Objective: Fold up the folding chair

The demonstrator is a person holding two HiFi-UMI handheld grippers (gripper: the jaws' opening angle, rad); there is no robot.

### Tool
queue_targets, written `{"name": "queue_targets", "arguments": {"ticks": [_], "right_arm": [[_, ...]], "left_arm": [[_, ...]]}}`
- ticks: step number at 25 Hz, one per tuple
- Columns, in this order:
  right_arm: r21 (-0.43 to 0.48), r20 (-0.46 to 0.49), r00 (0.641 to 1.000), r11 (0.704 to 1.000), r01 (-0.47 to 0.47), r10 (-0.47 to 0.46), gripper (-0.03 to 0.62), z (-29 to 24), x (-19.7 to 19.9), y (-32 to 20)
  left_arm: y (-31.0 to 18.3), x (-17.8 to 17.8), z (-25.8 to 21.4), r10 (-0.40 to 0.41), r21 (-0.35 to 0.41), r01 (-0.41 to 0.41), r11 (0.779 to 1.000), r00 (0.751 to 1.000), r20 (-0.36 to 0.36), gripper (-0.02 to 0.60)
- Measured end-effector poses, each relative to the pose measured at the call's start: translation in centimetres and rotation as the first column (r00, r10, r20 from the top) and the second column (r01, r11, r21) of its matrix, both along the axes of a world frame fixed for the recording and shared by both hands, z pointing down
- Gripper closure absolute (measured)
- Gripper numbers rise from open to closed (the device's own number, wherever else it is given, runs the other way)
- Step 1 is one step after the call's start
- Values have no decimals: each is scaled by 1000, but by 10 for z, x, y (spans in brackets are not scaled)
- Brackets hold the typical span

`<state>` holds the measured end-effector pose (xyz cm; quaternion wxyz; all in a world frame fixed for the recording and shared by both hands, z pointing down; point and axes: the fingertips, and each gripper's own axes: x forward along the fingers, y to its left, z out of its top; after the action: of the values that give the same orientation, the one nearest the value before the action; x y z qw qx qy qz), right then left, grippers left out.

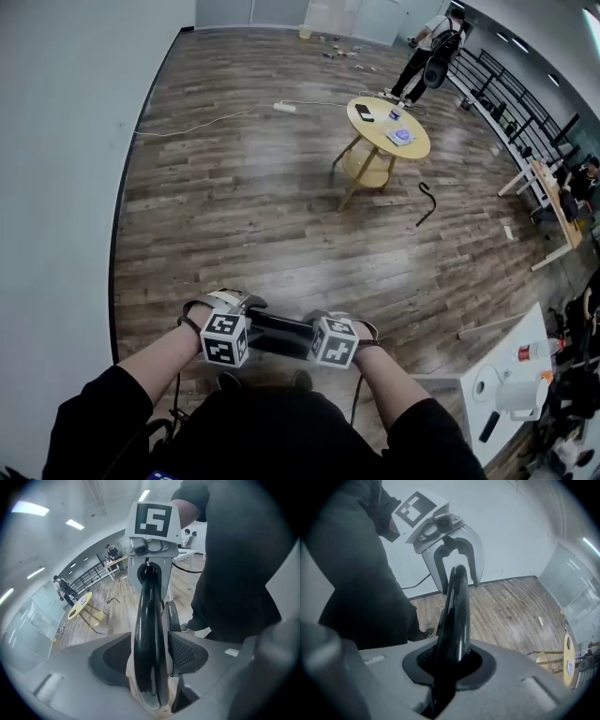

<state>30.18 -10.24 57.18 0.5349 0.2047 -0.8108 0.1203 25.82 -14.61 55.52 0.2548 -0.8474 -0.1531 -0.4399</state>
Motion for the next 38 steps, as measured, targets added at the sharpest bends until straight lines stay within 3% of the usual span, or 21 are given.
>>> {"name": "queue_targets", "arguments": {"ticks": [4, 8, 12, 27, 38], "right_arm": [[-3, 1, 1000, 1000, -3, 3, 545, 0, -7, 9], [0, -1, 1000, 1000, -10, 10, 545, 1, -10, 14], [-3, 0, 1000, 1000, -14, 14, 543, 3, -12, 18], [-24, 6, 1000, 999, -24, 24, 541, 2, -9, 15], [-53, 24, 999, 998, -35, 36, 539, 1, -12, 16]], "left_arm": [[12, -1, 9, 75, -32, -74, 997, 996, 45, 358], [27, -4, 24, 166, -43, -162, 986, 980, 106, 428], [34, -7, 35, 205, -55, -199, 979, 966, 157, 474], [32, -1, 34, 161, -132, -137, 982, 968, 195, 515], [30, -4, 35, 136, -141, -108, 984, 969, 206, 520]]}}
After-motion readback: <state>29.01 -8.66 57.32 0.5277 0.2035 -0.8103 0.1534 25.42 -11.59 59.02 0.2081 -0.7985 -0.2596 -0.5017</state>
